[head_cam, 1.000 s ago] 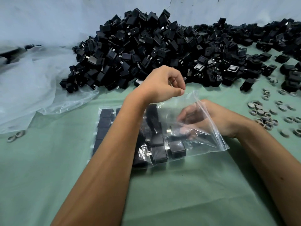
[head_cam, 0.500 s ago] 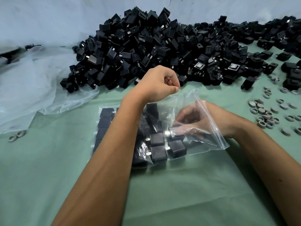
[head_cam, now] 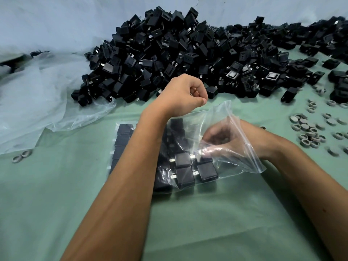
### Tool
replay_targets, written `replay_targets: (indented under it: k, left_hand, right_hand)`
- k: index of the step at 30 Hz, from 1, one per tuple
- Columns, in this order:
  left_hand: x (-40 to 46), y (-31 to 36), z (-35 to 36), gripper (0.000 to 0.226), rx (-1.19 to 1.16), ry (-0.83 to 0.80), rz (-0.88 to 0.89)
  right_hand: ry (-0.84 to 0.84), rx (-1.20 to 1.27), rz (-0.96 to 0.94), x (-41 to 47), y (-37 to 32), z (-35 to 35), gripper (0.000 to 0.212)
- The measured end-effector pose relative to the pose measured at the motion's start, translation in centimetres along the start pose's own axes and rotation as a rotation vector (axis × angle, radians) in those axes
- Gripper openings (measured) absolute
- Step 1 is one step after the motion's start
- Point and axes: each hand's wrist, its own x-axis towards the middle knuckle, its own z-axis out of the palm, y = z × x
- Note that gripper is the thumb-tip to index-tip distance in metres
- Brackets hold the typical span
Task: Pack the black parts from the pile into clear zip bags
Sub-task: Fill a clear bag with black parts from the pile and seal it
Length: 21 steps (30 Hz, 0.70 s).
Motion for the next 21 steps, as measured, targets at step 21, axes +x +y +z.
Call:
replay_targets:
  k: [21]
  left_hand:
    - [-2.0, -6.1, -5.9, 0.002, 0.022, -0.090, -0.285]
  right_hand:
    - [-0.178, -0.118, -0.006, -0.4, -0.1, -0.8, 0.041]
